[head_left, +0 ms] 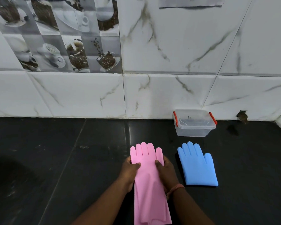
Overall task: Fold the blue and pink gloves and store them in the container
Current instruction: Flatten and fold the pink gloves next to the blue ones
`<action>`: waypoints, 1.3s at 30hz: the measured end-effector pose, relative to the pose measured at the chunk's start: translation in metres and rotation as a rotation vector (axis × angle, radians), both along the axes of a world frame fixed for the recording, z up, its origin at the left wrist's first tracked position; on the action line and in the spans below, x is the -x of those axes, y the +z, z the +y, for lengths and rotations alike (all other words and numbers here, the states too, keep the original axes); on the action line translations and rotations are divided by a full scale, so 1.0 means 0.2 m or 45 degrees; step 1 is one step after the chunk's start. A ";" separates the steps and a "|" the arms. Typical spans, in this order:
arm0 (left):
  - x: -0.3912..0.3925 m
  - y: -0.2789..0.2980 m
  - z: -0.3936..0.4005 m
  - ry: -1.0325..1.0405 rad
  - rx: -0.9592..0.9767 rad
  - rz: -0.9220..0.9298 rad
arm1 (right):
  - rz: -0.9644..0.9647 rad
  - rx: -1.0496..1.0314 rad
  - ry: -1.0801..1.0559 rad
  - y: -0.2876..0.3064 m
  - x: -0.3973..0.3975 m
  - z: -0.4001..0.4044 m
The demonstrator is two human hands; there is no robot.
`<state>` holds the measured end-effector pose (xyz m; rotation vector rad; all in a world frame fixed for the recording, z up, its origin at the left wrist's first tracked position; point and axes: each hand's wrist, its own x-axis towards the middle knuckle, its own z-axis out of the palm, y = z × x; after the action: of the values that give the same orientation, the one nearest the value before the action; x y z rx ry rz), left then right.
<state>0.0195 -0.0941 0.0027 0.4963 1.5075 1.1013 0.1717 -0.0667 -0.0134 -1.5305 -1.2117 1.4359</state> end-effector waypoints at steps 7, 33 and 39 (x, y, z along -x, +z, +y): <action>0.01 0.01 0.03 -0.022 0.008 0.075 | -0.097 0.024 -0.017 0.00 0.02 0.03; -0.04 -0.06 -0.30 -0.247 0.270 0.640 | -0.774 0.219 0.074 0.04 -0.11 -0.22; -0.04 -0.04 -0.36 -0.438 0.348 0.741 | -0.787 0.289 0.207 0.07 -0.16 -0.29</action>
<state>0.0278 -0.1669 -0.0052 0.8946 1.9449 0.4851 0.2047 -0.1239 0.0002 -2.1769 -1.5954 1.2687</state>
